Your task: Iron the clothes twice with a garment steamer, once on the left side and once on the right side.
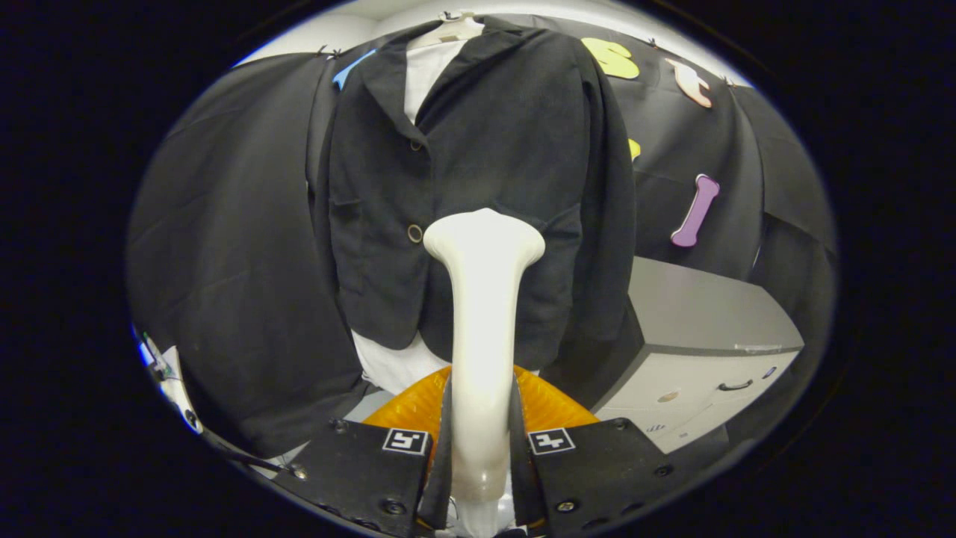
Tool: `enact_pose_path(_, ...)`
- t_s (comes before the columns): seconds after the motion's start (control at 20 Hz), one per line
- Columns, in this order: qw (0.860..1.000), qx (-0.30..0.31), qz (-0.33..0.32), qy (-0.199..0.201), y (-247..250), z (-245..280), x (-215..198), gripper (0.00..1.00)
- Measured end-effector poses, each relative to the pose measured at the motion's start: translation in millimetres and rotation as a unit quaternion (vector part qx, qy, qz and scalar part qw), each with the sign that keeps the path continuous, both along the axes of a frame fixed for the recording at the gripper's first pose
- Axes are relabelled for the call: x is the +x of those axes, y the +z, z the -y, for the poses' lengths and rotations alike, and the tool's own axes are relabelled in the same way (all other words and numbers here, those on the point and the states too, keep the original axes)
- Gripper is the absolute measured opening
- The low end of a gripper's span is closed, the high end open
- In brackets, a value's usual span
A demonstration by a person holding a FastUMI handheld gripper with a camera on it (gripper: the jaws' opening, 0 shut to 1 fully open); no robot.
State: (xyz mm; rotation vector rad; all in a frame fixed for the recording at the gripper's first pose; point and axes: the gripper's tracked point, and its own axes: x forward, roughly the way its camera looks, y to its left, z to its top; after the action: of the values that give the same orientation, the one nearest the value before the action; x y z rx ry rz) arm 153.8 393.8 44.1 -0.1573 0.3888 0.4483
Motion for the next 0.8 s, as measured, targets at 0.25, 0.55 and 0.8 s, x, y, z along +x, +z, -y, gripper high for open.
enact_pose_path(0.25,1.0,-0.007,-0.017,0.0,-15,4,-5,0.35)
enact_pose_path(0.55,1.0,0.01,-0.004,-0.002,12,-2,-6,0.35)
enact_pose_path(0.8,0.998,0.041,0.051,0.017,84,-12,-40,0.35)
